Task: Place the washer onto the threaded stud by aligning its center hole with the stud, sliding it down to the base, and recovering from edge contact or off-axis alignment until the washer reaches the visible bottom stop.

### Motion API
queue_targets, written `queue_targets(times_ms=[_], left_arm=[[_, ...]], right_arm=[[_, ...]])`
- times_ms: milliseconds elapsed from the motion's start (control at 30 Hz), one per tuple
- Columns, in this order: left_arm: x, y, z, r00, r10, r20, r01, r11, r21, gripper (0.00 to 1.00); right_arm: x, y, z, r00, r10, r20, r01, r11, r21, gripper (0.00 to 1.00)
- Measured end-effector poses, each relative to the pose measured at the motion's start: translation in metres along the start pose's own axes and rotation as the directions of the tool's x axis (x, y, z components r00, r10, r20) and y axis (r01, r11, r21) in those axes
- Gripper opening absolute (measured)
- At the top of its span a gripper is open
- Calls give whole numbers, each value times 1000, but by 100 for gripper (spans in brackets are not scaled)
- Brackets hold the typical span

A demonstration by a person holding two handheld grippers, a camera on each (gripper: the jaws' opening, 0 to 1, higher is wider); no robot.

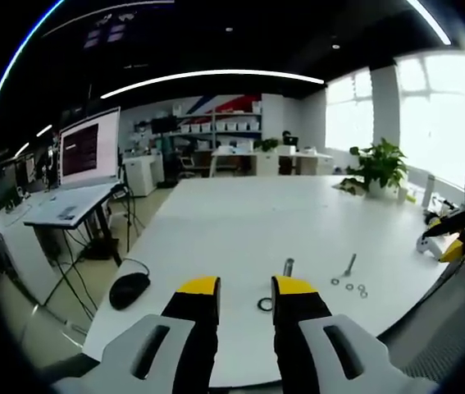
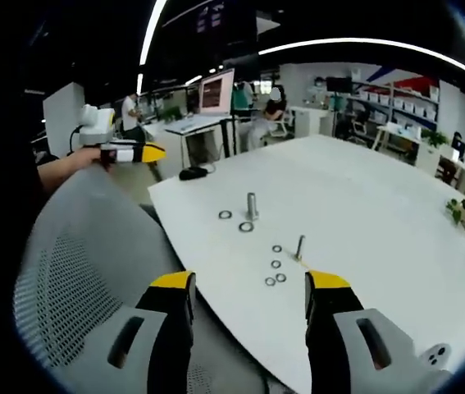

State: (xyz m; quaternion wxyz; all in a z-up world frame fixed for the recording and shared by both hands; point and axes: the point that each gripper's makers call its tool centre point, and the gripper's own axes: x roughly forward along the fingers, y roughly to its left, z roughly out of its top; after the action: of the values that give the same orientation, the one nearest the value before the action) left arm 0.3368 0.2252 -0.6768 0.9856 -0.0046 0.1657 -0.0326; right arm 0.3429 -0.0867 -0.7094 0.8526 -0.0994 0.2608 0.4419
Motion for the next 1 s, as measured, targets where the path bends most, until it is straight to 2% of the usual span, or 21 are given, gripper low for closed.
queue_targets(times_ms=[133, 233, 400, 533, 667, 833, 867, 900, 933, 1000], left_arm=[[0, 1, 1, 1000, 0, 8, 0, 1000, -5, 24], [0, -5, 0, 1000, -24, 0, 24, 999, 25, 19], [1, -5, 2, 1000, -28, 10, 27, 999, 38, 21], [1, -7, 1, 999, -39, 0, 39, 998, 44, 21], [1, -8, 1, 999, -42, 2, 42, 998, 50, 22], [2, -7, 0, 999, -37, -7, 38, 997, 70, 28], [3, -9, -6, 998, -49, -46, 55, 990, 127, 32], [4, -11, -10, 996, -50, -68, 59, 988, 144, 37], [5, -11, -9, 997, -44, -61, 52, 989, 137, 38], [3, -10, -4, 998, -48, -29, 50, 995, 91, 33]], right_arm=[[6, -6, 3, 1000, 0, -13, -1, 1000, -28, 56], [8, -5, 2, 1000, 19, -25, -19, 1000, -7, 55], [8, -7, 0, 999, 20, -37, -20, 1000, -11, 55], [10, -16, -2, 999, -13, -44, 12, 1000, -26, 59], [13, -20, -1, 999, -19, -43, 18, 999, -30, 58], [21, -27, 1, 998, -12, -64, 9, 999, -51, 58], [23, -28, 2, 997, -7, -71, 3, 998, -64, 58], [24, -29, 2, 997, -9, -77, 3, 997, -76, 59], [26, -31, 3, 996, -7, -84, -1, 996, -89, 59], [30, -34, 3, 995, -1, -98, -9, 995, -98, 59]])
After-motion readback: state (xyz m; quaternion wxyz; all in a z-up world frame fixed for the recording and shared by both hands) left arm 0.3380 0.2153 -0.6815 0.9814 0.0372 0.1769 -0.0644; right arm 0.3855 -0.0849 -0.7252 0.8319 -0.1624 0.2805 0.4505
